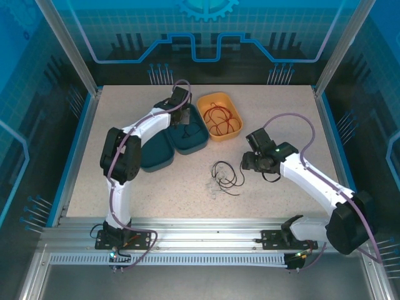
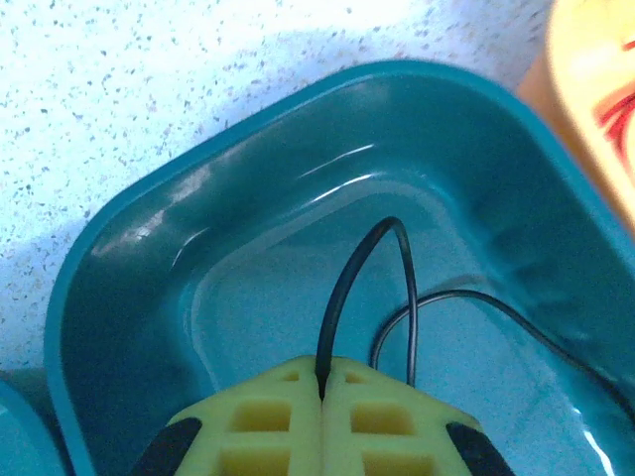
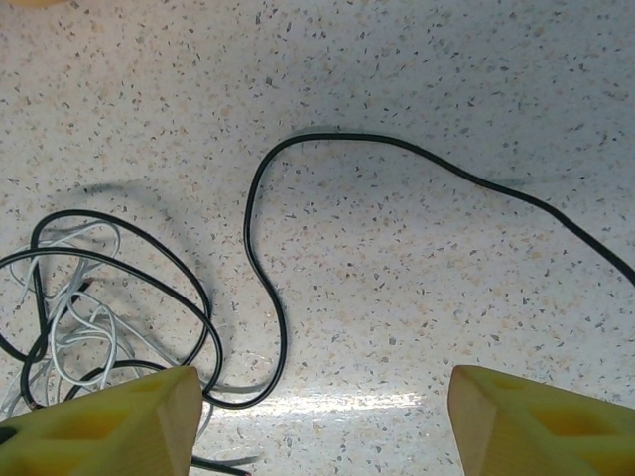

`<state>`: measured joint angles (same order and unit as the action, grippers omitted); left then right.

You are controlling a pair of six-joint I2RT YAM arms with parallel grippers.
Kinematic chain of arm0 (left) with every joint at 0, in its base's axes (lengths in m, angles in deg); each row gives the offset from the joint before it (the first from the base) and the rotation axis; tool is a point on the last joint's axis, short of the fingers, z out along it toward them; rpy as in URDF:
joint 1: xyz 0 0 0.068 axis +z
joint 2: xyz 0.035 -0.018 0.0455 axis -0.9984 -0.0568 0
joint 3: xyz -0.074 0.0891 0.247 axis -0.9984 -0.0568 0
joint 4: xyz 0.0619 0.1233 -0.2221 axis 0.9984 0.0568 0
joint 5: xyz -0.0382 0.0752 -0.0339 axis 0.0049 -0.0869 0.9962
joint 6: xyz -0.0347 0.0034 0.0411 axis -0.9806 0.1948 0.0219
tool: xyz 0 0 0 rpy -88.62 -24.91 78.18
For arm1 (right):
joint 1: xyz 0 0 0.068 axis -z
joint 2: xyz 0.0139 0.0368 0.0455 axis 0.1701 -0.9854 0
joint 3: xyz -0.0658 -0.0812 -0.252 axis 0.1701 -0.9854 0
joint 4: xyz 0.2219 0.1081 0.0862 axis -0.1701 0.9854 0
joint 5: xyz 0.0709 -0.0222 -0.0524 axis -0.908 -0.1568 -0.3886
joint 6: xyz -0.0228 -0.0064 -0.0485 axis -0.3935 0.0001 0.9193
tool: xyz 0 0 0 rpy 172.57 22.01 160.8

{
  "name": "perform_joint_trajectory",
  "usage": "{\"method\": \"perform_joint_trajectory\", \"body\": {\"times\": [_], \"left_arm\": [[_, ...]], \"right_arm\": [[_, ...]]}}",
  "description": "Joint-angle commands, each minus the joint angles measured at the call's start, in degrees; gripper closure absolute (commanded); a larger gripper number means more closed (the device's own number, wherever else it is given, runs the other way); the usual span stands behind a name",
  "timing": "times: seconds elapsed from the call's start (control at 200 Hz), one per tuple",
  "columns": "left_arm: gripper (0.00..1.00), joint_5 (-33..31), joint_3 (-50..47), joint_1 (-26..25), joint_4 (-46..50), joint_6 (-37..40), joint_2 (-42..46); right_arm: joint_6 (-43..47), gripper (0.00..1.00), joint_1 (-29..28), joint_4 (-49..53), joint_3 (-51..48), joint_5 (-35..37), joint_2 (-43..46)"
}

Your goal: Untangle the cables

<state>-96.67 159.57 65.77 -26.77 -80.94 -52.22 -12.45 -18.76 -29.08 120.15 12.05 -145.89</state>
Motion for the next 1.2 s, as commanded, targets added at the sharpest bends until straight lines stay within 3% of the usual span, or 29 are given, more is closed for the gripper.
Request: {"method": "perform_joint_trajectory", "body": {"times": [0.0,0.165,0.445,0.535,0.745,1.071,1.196], "left_arm": [[1.00,-1.55,1.90,0.10,4.57,0.16,-2.50],[0.99,1.55,2.08,-0.36,4.09,0.30,-4.09],[0.78,3.98,1.94,-1.49,4.35,0.56,-3.11],[0.72,3.92,1.20,-1.57,4.60,0.83,-0.99],[0.47,3.14,-2.79,-2.04,3.79,0.56,5.81],[0.29,5.86,-8.34,-2.07,0.86,-0.62,16.56],[0.19,7.18,-10.16,-2.07,-0.49,-1.31,19.42]], "right_arm": [[0.02,0.34,-0.86,-0.06,2.09,-0.34,-1.82],[0.20,0.36,-1.23,0.11,3.71,-0.04,-4.58],[0.02,0.37,-2.00,1.82,6.60,1.13,-9.23],[-0.15,0.38,-2.25,2.22,6.97,1.79,-9.89],[-0.98,0.45,-2.38,1.61,6.50,2.53,-10.16],[-1.11,0.46,-2.47,2.31,6.70,3.66,-9.45],[-1.21,0.52,-2.47,2.05,6.62,3.56,-9.78]]}}
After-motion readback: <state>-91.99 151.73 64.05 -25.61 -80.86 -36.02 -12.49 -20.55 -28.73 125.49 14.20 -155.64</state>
